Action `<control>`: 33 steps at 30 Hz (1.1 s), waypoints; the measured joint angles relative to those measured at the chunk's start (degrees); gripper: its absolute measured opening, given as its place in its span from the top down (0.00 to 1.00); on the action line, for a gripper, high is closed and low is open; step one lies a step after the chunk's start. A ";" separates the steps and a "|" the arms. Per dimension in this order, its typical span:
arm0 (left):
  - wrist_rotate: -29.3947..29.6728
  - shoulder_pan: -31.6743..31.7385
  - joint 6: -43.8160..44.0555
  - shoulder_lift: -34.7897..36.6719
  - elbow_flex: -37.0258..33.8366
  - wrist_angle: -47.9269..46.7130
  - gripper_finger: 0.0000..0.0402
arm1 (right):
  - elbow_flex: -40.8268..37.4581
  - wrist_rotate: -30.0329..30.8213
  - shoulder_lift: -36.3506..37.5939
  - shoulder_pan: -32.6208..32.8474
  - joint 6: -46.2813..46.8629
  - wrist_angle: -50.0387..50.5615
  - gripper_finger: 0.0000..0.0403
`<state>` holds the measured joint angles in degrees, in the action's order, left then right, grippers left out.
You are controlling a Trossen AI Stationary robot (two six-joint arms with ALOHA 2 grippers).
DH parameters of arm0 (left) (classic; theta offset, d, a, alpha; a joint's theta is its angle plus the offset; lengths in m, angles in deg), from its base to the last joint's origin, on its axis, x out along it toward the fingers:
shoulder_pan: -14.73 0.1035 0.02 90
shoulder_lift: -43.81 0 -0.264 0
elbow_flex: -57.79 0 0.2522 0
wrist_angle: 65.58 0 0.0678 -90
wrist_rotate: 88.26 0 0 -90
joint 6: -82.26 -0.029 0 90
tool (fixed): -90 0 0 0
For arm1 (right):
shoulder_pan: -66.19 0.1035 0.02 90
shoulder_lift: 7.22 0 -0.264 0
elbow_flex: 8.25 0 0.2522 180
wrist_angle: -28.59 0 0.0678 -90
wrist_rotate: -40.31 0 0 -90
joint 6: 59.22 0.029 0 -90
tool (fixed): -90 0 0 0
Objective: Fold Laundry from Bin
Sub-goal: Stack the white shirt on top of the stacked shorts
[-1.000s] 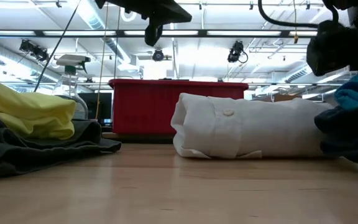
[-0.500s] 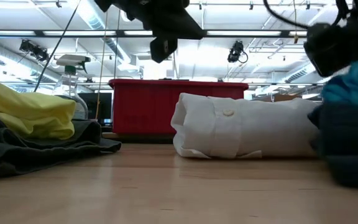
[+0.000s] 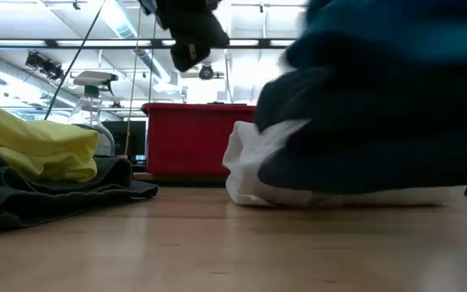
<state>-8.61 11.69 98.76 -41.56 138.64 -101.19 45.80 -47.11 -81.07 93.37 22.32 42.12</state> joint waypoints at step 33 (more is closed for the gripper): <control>2.93 6.47 1.75 4.40 0.04 16.13 0.98 | 1.05 27.62 3.26 -9.18 15.76 23.11 0.87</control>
<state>-5.69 18.17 100.51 -37.17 138.68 -85.06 46.85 -19.49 -77.80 84.19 38.08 65.23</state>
